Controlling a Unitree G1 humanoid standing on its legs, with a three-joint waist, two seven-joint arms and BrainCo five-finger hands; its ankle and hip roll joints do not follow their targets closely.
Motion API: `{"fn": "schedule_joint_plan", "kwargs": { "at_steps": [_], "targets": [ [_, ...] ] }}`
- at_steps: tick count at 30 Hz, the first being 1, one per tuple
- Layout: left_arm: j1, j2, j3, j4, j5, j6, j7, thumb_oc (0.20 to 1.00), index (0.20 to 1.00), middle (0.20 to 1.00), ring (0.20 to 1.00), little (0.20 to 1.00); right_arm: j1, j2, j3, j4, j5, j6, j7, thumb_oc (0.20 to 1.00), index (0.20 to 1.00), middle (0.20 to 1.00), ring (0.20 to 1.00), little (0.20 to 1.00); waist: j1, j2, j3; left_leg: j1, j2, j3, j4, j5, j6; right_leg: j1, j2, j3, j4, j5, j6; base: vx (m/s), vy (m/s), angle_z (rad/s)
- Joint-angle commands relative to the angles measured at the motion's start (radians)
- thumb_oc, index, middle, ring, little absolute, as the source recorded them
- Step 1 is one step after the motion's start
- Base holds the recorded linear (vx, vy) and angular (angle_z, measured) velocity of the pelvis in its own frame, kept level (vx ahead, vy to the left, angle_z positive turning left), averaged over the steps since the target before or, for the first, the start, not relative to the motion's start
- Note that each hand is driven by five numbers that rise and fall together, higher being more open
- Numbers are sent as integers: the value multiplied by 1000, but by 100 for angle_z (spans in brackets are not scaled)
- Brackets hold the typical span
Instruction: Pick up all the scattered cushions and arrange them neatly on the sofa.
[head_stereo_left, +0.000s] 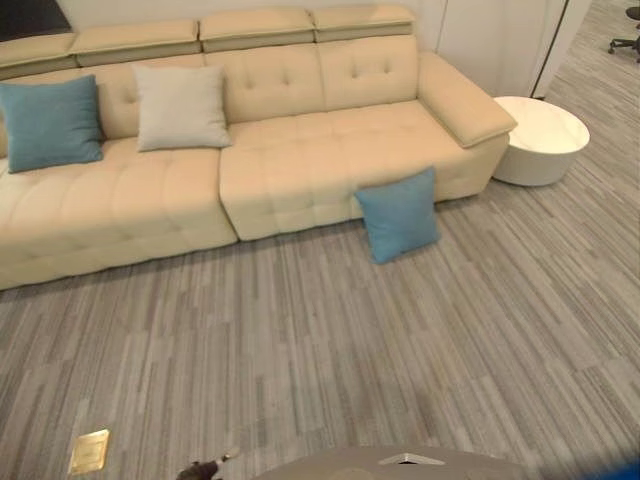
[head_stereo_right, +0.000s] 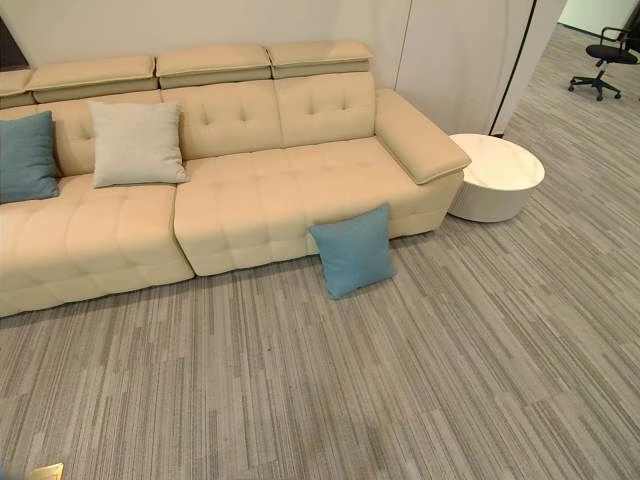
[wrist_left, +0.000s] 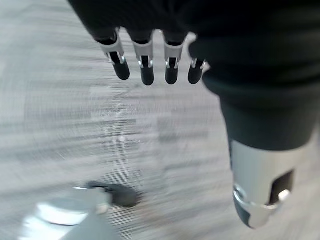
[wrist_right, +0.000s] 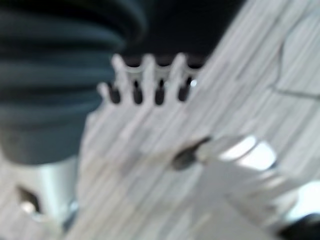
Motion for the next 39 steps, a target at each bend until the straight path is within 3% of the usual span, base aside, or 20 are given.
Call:
{"fn": "schedule_joint_plan", "kwargs": {
  "at_steps": [1, 4, 7, 10, 11, 17, 18, 19, 20, 22, 23, 25, 27, 28, 30, 34, 36, 37, 38, 39],
  "targets": [
    [-29, -15, 58, 108, 13, -28, 42, 1000, 1000, 1000, 1000, 1000, -16, -5, 22, 57, -43, 7, 37, 1000, 1000, 1000, 1000, 1000, 1, -16, -42, -71, -38, -22, 2, 78, -14, -16, -16, 13, 7, 36, 4, 1, 1, -4],
    [-40, -34, 78, 108, -15, -30, 43, 1000, 1000, 1000, 1000, 1000, -20, 3, 37, 51, -49, 2, 32, 1000, 1000, 1000, 1000, 1000, -2, -14, -41, -73, -37, -19, 2, 77, -18, -19, -17, 15, 7, 35, 4, 0, -5, -3],
    [-95, -113, 220, 94, -174, -15, 37, 1000, 1000, 1000, 1000, 1000, -43, 40, 82, -34, -53, -40, 24, 1000, 1000, 1000, 1000, 1000, -19, -4, -17, -84, -30, 20, 2, 78, -20, -30, -25, -10, 27, 34, 22, -9, -39, -2],
    [-115, -127, 201, 89, -162, -9, 39, 1000, 1000, 1000, 1000, 1000, -51, 54, 128, -71, -70, -52, 19, 1000, 1000, 1000, 1000, 1000, -14, 5, 1, -80, -3, 59, 2, 79, -19, -77, -28, -60, 135, -13, 36, -34, -128, -24],
    [-129, -142, 157, 81, -136, -8, 34, 1000, 1000, 1000, 1000, 1000, -49, 59, 168, -85, -88, -61, 10, 1000, 1000, 1000, 1000, 1000, -19, 3, 6, -79, 11, 90, 2, 80, -27, -90, -39, -118, 160, -37, 37, -16, -83, -59],
    [-151, -164, 81, 53, -84, -9, 51, 1000, 1000, 1000, 1000, 1000, -11, 44, 176, -9, -98, -53, 7, 1000, 1000, 1000, 1000, 1000, -43, -8, 7, -40, 35, 113, 5, 47, -53, -88, -19, -57, 150, -35, -16, 98, -171, -56],
    [-154, -170, 46, 16, -64, -5, 42, 1000, 1000, 1000, 1000, 1000, 2, 28, 179, 37, -114, -41, 9, 1000, 1000, 1000, 1000, 1000, -50, -9, 16, -52, 39, 112, 89, -1, -79, -84, -22, -54, 152, -38, -32, 113, -195, -36],
    [-154, -170, 46, 16, -64, -5, 42, 1000, 1000, 1000, 1000, 1000, 2, 27, 179, 37, -115, -41, 10, 1000, 1000, 1000, 1000, 1000, -51, -9, 15, -54, 39, 112, 93, -3, -79, -85, -22, -54, 153, -38, -32, 69, -251, -17],
    [-165, -170, 49, -33, -61, -10, 42, 1000, 1000, 1000, 1000, 1000, 15, 15, 178, 49, -114, -38, 17, 1000, 1000, 1000, 1000, 1000, -54, -24, 40, -153, 37, 134, 304, -50, -116, -74, -46, -56, 142, -26, -44, 14, -178, 6],
    [-167, -169, 64, -69, -66, -8, 53, 1000, 1000, 1000, 1000, 1000, 17, 5, 181, 53, -109, -40, 15, 1000, 1000, 1000, 1000, 1000, -52, -26, 66, -249, 37, 165, 473, -35, -135, -65, -53, -74, 127, -24, -40, -5, -156, 18],
    [-167, -169, 64, -69, -66, -8, 54, 1000, 1000, 1000, 1000, 1000, 17, 5, 181, 53, -109, -41, 15, 1000, 1000, 1000, 1000, 1000, -53, -24, 65, -254, 39, 163, 479, -38, -136, -66, -51, -75, 127, -24, -40, 6, -82, 18],
    [-139, -161, 105, -59, -84, -6, 47, 1000, 1000, 1000, 1000, 1000, 10, -11, 189, 44, -104, -43, 9, 1000, 1000, 1000, 1000, 1000, -33, -24, 83, -355, -20, 191, 455, -36, -105, -38, -42, -89, 96, -33, -42, 162, -74, 18],
    [-103, -164, 224, -15, -187, 1, 25, 1000, 1000, 1000, 1000, 1000, 7, -13, 186, 36, -90, -41, 16, 1000, 1000, 1000, 1000, 1000, -7, -17, 79, -370, -36, 203, 339, 23, -81, 8, -12, -84, 60, -40, -46, 310, -14, 31],
    [-99, -161, 346, 22, -313, 1, 22, 1000, 1000, 1000, 1000, 1000, 7, -10, 177, 28, -77, -44, 19, 1000, 1000, 1000, 1000, 1000, 3, -15, 80, -369, -39, 227, 247, 74, -84, 48, 4, -80, 39, -52, -48, 388, 41, 12],
    [-98, -164, 525, 41, -515, -3, 16, 1000, 1000, 1000, 1000, 1000, -15, -18, 134, 30, -49, -47, 11, 1000, 1000, 1000, 1000, 1000, 20, -23, 78, -384, -27, 272, 133, 96, -91, 120, 13, -64, 7, -77, -46, 394, 73, -5],
    [-26, -141, 553, 78, -523, -27, 14, 1000, 1000, 1000, 1000, 1000, -49, -41, 135, 30, -77, -54, 10, 1000, 1000, 1000, 1000, 1000, 40, -22, 50, -308, 5, 294, 69, 174, -42, 170, 36, -53, 7, -102, -30, 365, 110, -9],
    [-14, -134, 557, 83, -517, -31, 21, 1000, 1000, 1000, 1000, 1000, -47, -39, 143, 21, -85, -60, 10, 1000, 1000, 1000, 1000, 1000, 42, -37, 35, -301, 0, 287, 84, 171, -28, 183, 28, -54, 7, -118, -19, 359, 149, -19],
    [-1, -104, 568, 86, -503, -39, 24, 1000, 1000, 1000, 1000, 1000, -42, -28, 131, -10, -74, -72, 4, 1000, 1000, 1000, 1000, 1000, 51, -71, 12, -268, -19, 283, 104, 140, 0, 212, 2, -59, 38, -146, 23, 321, 133, -10],
    [-1, -103, 568, 87, -503, -39, 23, 1000, 1000, 1000, 1000, 1000, -42, -27, 131, -11, -74, -71, 4, 1000, 1000, 1000, 1000, 1000, 52, -71, 12, -270, -16, 284, 103, 143, 0, 208, 4, -57, 40, -144, 22, 482, 191, 0],
    [-6, -92, 572, 82, -501, -39, 28, 1000, 1000, 1000, 1000, 1000, -40, -21, 130, -22, -74, -77, 4, 1000, 1000, 1000, 1000, 1000, 59, -88, 8, -245, -29, 278, 110, 126, 10, 208, -12, -74, 105, -153, 51, 226, 109, 23]
  ]
}}
